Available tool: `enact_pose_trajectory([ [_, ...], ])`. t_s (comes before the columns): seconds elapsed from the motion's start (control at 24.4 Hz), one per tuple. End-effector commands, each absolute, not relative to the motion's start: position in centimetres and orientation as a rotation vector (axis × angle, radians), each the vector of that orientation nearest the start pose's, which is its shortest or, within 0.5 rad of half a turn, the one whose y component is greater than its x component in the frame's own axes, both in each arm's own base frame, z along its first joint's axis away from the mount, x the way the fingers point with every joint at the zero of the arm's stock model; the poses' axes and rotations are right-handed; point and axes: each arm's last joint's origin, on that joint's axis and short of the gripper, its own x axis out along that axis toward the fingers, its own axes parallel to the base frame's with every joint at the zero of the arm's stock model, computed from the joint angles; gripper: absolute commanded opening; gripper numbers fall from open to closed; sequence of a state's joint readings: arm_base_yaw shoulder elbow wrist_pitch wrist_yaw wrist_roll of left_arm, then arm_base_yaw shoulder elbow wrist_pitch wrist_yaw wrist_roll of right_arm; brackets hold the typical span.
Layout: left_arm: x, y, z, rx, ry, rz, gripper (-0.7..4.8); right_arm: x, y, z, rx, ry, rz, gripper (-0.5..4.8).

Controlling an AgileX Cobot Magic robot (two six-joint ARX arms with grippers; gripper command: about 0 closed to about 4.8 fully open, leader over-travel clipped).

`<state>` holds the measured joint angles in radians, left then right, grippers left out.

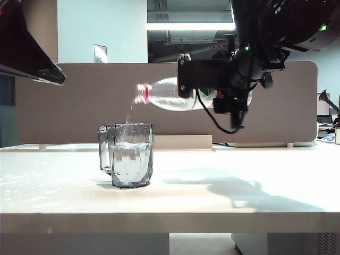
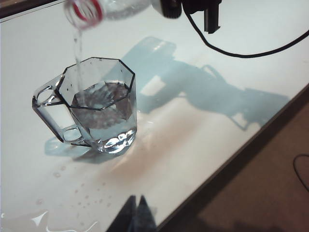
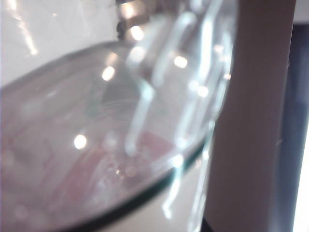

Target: Pick up the mineral water bottle on the table and pour water into the mug until it's half full.

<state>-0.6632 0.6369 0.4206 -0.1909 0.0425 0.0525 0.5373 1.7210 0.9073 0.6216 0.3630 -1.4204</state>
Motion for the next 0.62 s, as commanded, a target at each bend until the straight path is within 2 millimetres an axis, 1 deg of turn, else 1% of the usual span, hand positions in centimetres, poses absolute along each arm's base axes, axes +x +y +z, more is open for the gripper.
enact_pose_trajectory([
  [0.04, 11.7, -9.3, 23.0, 0.170, 0.362, -0.709, -0.01, 31.6, 18.2, 21.4, -1.204, 0.024, 0.287, 2.29],
  [0.12, 11.7, -9.3, 23.0, 0.170, 0.362, -0.709, -0.01, 31.4, 18.5, 21.2, -0.986, 0.042, 0.347, 2.30],
  [0.16, 11.7, -9.3, 23.0, 0.170, 0.362, -0.709, -0.01, 31.3, 18.6, 21.2, -0.843, 0.051, 0.375, 2.30],
  [0.21, 11.7, -9.3, 23.0, 0.170, 0.362, -0.709, -0.01, 31.2, 18.7, 21.1, -0.758, 0.058, 0.393, 2.30],
  [0.29, 11.7, -9.3, 23.0, 0.170, 0.362, -0.709, -0.01, 31.2, 18.8, 20.8, -0.506, 0.096, 0.442, 2.30],
  [0.37, 11.7, -9.3, 23.0, 0.170, 0.362, -0.709, -0.01, 31.0, 18.8, 20.4, -0.417, 0.086, 0.459, 2.30],
  [0.45, 11.7, -9.3, 23.0, 0.170, 0.362, -0.709, -0.01, 30.8, 18.8, 19.4, -0.317, 0.057, 0.474, 2.30],
  [0.62, 11.7, -9.3, 23.0, 0.170, 0.362, -0.709, -0.01, 29.9, 18.3, 16.3, -0.125, 0.015, 0.482, 2.30],
])
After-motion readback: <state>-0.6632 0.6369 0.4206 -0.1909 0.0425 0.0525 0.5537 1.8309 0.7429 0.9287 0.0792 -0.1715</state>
